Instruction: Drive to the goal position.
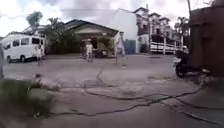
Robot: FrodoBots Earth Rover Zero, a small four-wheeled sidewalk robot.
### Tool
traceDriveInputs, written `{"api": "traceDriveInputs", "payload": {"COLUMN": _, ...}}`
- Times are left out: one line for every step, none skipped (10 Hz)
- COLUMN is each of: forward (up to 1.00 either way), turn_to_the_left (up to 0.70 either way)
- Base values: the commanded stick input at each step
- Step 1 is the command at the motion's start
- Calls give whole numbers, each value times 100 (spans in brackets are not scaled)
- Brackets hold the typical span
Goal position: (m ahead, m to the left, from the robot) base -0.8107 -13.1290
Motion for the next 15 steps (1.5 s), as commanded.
{"api": "traceDriveInputs", "payload": {"forward": 63, "turn_to_the_left": 0}}
{"api": "traceDriveInputs", "payload": {"forward": 70, "turn_to_the_left": 0}}
{"api": "traceDriveInputs", "payload": {"forward": 70, "turn_to_the_left": 0}}
{"api": "traceDriveInputs", "payload": {"forward": 10, "turn_to_the_left": 13}}
{"api": "traceDriveInputs", "payload": {"forward": 29, "turn_to_the_left": 27}}
{"api": "traceDriveInputs", "payload": {"forward": 70, "turn_to_the_left": 25}}
{"api": "traceDriveInputs", "payload": {"forward": 70, "turn_to_the_left": 0}}
{"api": "traceDriveInputs", "payload": {"forward": 70, "turn_to_the_left": 0}}
{"api": "traceDriveInputs", "payload": {"forward": 70, "turn_to_the_left": 2}}
{"api": "traceDriveInputs", "payload": {"forward": 70, "turn_to_the_left": 6}}
{"api": "traceDriveInputs", "payload": {"forward": 70, "turn_to_the_left": 0}}
{"api": "traceDriveInputs", "payload": {"forward": 70, "turn_to_the_left": 0}}
{"api": "traceDriveInputs", "payload": {"forward": 70, "turn_to_the_left": 0}}
{"api": "traceDriveInputs", "payload": {"forward": 70, "turn_to_the_left": 0}}
{"api": "traceDriveInputs", "payload": {"forward": 70, "turn_to_the_left": 0}}
